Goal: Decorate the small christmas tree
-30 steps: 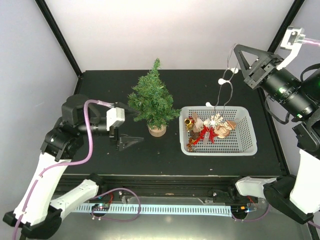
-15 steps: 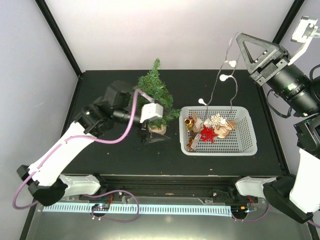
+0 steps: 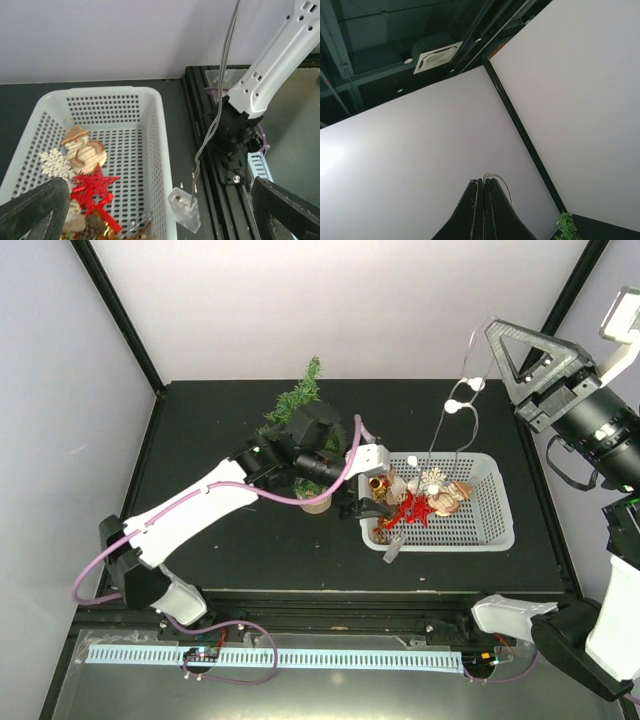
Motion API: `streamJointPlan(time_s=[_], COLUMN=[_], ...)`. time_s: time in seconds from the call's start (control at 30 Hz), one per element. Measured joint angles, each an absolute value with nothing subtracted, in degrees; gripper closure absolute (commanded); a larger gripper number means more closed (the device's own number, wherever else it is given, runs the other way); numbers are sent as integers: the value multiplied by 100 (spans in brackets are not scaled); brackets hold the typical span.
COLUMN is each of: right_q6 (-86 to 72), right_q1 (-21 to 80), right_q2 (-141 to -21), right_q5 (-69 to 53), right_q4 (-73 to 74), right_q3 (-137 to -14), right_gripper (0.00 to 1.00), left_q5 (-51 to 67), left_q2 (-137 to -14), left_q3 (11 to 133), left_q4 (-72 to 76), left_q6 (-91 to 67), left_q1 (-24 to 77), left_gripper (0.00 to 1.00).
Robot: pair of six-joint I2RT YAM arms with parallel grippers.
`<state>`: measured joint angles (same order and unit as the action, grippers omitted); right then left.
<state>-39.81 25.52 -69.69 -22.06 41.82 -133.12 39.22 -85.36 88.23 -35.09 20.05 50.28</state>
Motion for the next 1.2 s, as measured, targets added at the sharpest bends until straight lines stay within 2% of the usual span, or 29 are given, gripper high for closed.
streamJointPlan(time_s=[0.47,0.53,0.57,0.6,0.7,0.77,0.8,0.97,1.2], right_q6=[-3977,-3977,-3977,-3979,-3977,-3966,-3953,-3876,-3756], right_q1=[2552,2552,2552,2552,2552,2552,2552,2552,2552], right_q2=[-6582,-6567,-6565,-6565,-6558,-6543,-6528,-6438,-6292], right_q5=[-2193,-2191,-2189,-2182,-2165,-2152,-2137,-2058,-2038], right_q4=[4204,4206,4217,4228,4272,4300,4324,4392,4421], right_q3=[-12951,-12910,-12908,-12908,-12908,-12908,-12908,-12890,-12744], right_gripper=[99,99,99,99,99,99,99,99,99], left_q5=[4810,4864,4884,4899,4917,4871,4810,4456,3573], left_q2=[-9828,-9953,-9992,-10027,-10143,-10178,-10180,-9988,-8936], left_q3=[10398,10503,10521,10530,10569,10569,10569,10416,9590], left_q4=[-3903,-3938,-3957,-3977,-4058,-4097,-4119,-4163,-4152], left_q6=[2222,2246,2252,2250,2268,2322,2333,2421,2620], left_q1=[5957,6075,6112,6152,6206,6208,6208,6200,6200], left_gripper=[1,9,17,29,75,95,98,98,98])
